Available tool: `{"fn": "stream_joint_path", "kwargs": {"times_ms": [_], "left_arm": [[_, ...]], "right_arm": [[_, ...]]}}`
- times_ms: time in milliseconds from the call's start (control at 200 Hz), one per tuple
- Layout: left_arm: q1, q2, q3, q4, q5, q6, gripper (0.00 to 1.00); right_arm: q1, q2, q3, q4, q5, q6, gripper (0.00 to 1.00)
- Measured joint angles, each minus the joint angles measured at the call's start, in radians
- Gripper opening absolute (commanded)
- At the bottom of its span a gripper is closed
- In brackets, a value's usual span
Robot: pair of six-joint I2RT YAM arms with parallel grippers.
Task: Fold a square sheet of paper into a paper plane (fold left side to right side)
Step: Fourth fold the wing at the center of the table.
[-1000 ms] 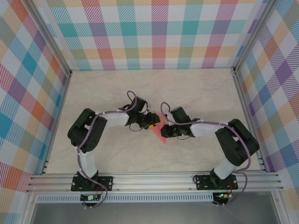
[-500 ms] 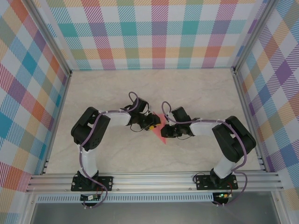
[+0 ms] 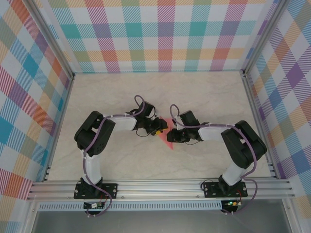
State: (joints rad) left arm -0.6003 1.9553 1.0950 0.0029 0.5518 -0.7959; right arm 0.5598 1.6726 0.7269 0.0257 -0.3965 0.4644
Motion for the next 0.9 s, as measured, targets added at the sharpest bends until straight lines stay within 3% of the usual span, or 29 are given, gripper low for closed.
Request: {"fn": "stream_joint_path", "kwargs": {"times_ms": [300,425,535,715,905], "left_arm": [[0.000,0.002,0.002,-0.002,0.000,0.000,0.41],[0.000,0.002,0.002,-0.003,0.000,0.000,0.41],[0.000,0.002,0.002,-0.003,0.000,0.000,0.41],[0.000,0.002,0.002,-0.002,-0.001,0.000,0.41],[0.000,0.002,0.002,-0.003,-0.002,0.000,0.41]], "right_arm": [[-0.019,-0.039,-0.014,0.003,-0.024,0.000,0.37],[-0.063,-0.100,-0.024,0.000,-0.053,-0.001,0.42],[-0.114,-0.129,-0.021,0.002,-0.090,-0.001,0.41],[-0.180,-0.034,0.026,0.013,-0.165,0.019,0.39],[-0.184,0.062,0.094,0.048,-0.213,0.053,0.36]]}}
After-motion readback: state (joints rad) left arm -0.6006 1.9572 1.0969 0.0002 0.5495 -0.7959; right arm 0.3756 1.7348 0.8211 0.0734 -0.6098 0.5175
